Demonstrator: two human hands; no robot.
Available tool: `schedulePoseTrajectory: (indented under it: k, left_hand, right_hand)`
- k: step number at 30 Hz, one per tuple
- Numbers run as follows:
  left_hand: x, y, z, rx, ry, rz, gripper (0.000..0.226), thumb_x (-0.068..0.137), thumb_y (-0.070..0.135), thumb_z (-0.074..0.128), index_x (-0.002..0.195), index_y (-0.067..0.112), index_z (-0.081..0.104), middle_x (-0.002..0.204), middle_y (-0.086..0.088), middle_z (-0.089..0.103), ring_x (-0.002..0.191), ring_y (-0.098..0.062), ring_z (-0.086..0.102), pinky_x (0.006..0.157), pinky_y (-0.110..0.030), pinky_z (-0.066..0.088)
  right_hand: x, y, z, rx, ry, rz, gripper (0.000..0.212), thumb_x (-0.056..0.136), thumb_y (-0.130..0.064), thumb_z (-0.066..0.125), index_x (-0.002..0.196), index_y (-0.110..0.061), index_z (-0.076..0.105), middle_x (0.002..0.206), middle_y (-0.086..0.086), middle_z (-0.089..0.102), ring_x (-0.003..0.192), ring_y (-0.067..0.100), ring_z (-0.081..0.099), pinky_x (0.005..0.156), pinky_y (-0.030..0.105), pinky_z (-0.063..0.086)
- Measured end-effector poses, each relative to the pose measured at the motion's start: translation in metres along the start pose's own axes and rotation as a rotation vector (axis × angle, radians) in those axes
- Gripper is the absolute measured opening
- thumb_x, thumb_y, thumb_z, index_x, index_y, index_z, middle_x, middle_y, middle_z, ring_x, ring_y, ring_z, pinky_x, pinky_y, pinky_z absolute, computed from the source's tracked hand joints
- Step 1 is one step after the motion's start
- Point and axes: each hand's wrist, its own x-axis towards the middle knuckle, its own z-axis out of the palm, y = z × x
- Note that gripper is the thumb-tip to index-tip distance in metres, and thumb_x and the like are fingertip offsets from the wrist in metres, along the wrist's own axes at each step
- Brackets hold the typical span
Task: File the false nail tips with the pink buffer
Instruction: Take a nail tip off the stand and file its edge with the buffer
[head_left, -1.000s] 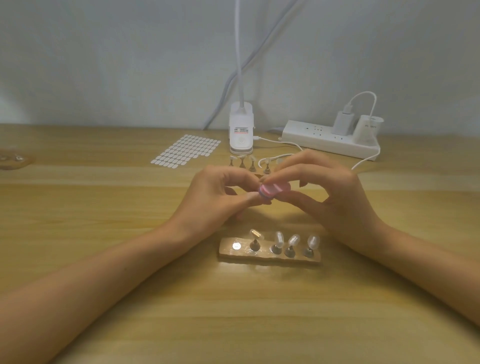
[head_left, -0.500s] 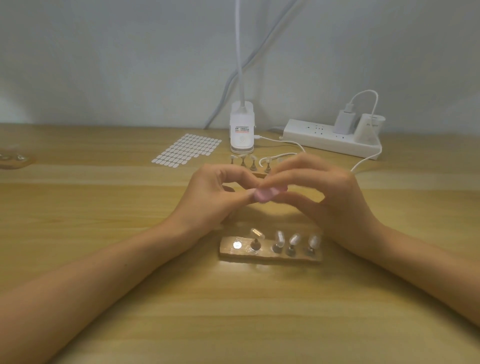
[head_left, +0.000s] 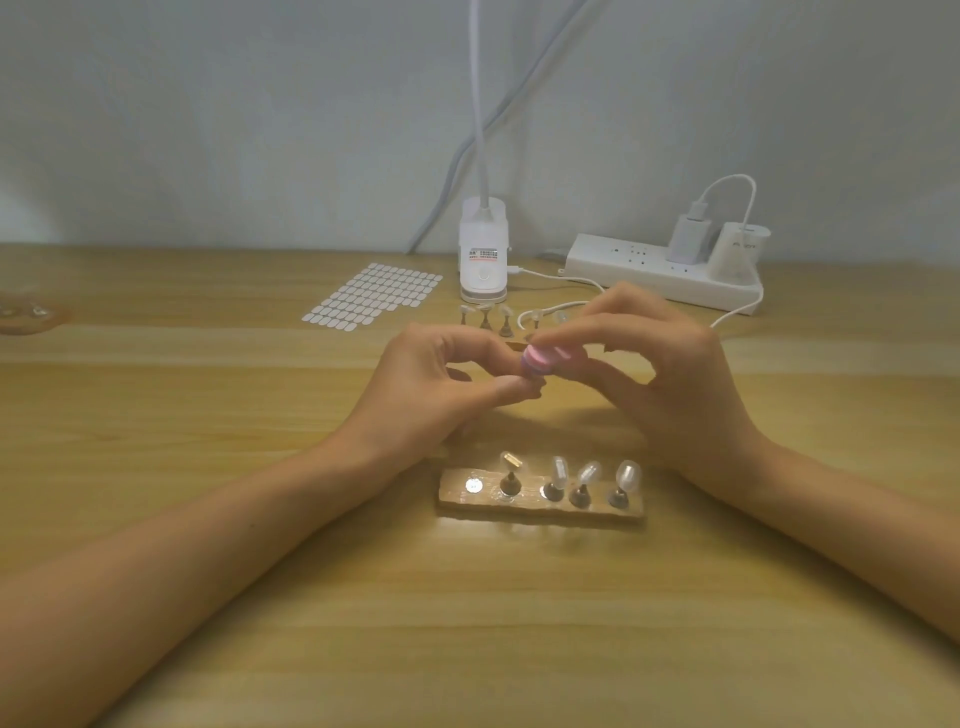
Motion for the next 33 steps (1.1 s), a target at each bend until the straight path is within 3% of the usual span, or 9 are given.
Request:
schedulePoseTrajectory:
  k: [2,5,9,13,20,23,26,29,33]
  left_hand:
    - [-0.0003,0.0009,0.0007,0.003,0.0,0.006,0.015,0.074,0.034,0.081,0.073,0.02,0.076,0.064,0.014,0.07,0.041,-0.002,0.04,0.045,-0.007,0.032]
    - [0.0005,0.0011,0.0009,0.016,0.008,0.012,0.01,0.078,0.024,0.083,0.076,0.016,0.078,0.069,0.012,0.073,0.043,0.004,0.049,0.048,-0.005,0.035]
    - [-0.001,0.0027,0.0016,0.007,0.003,0.002,0.014,0.074,0.031,0.081,0.072,0.018,0.075,0.058,0.013,0.067,0.039,-0.001,0.039,0.043,-0.008,0.031]
    - [0.0004,0.0016,0.0009,0.03,0.005,0.0,0.011,0.081,0.015,0.082,0.073,0.016,0.075,0.058,0.014,0.067,0.039,0.0,0.041,0.043,-0.008,0.031]
    - [-0.0005,0.002,0.0008,0.007,-0.016,0.01,0.011,0.076,0.026,0.082,0.076,0.017,0.077,0.057,0.014,0.066,0.039,-0.002,0.037,0.044,-0.008,0.031]
    - [0.0006,0.0008,0.001,0.002,0.002,0.005,0.009,0.078,0.02,0.083,0.076,0.013,0.078,0.07,0.002,0.075,0.04,-0.003,0.04,0.046,-0.006,0.033]
    - [0.0005,0.0011,0.0007,-0.001,-0.009,-0.002,0.008,0.077,0.021,0.082,0.074,0.017,0.076,0.063,0.011,0.071,0.039,0.001,0.041,0.045,-0.005,0.032]
    - [0.0008,0.0006,0.0007,-0.002,-0.001,0.001,0.008,0.077,0.02,0.083,0.078,0.014,0.078,0.071,0.006,0.074,0.041,0.002,0.044,0.046,-0.005,0.033]
    - [0.0006,-0.0001,0.0004,0.003,-0.016,-0.015,0.008,0.08,0.02,0.081,0.075,0.016,0.076,0.057,0.016,0.067,0.038,0.0,0.04,0.043,-0.006,0.031]
  right_hand:
    - [-0.0002,-0.0005,0.0012,-0.011,-0.035,-0.062,0.019,0.087,-0.009,0.075,0.106,-0.009,0.077,0.092,0.012,0.067,0.087,0.023,0.067,0.079,0.031,0.053]
    - [0.0004,0.0008,-0.0001,0.015,0.015,0.007,0.02,0.087,-0.008,0.074,0.107,-0.009,0.077,0.093,0.011,0.068,0.088,0.019,0.067,0.079,0.035,0.054]
    - [-0.0005,0.0012,0.0013,0.002,-0.028,-0.058,0.019,0.087,-0.008,0.075,0.106,-0.009,0.077,0.093,0.011,0.068,0.088,0.024,0.068,0.079,0.038,0.054]
    - [-0.0003,0.0013,0.001,0.02,-0.012,-0.032,0.02,0.087,-0.007,0.075,0.107,-0.008,0.077,0.093,0.011,0.067,0.088,0.024,0.068,0.079,0.04,0.054]
    - [0.0001,0.0019,0.0006,0.026,-0.02,-0.034,0.02,0.088,-0.01,0.073,0.108,-0.009,0.077,0.094,0.012,0.068,0.09,0.023,0.067,0.081,0.034,0.054]
    - [0.0006,0.0018,0.0007,0.024,0.004,0.006,0.02,0.088,-0.01,0.073,0.108,-0.01,0.076,0.093,0.011,0.069,0.088,0.021,0.067,0.079,0.036,0.054]
    - [0.0005,0.0006,0.0009,0.022,-0.028,-0.053,0.019,0.087,-0.008,0.074,0.106,-0.009,0.077,0.094,0.011,0.068,0.09,0.021,0.068,0.082,0.032,0.054]
    - [0.0007,0.0005,0.0003,0.022,0.003,-0.005,0.02,0.088,-0.01,0.073,0.107,-0.01,0.076,0.093,0.01,0.068,0.088,0.019,0.067,0.079,0.033,0.054]
    - [-0.0001,0.0003,0.0018,0.014,-0.04,-0.055,0.019,0.087,-0.008,0.074,0.106,-0.009,0.077,0.093,0.01,0.068,0.09,0.019,0.067,0.082,0.028,0.052]
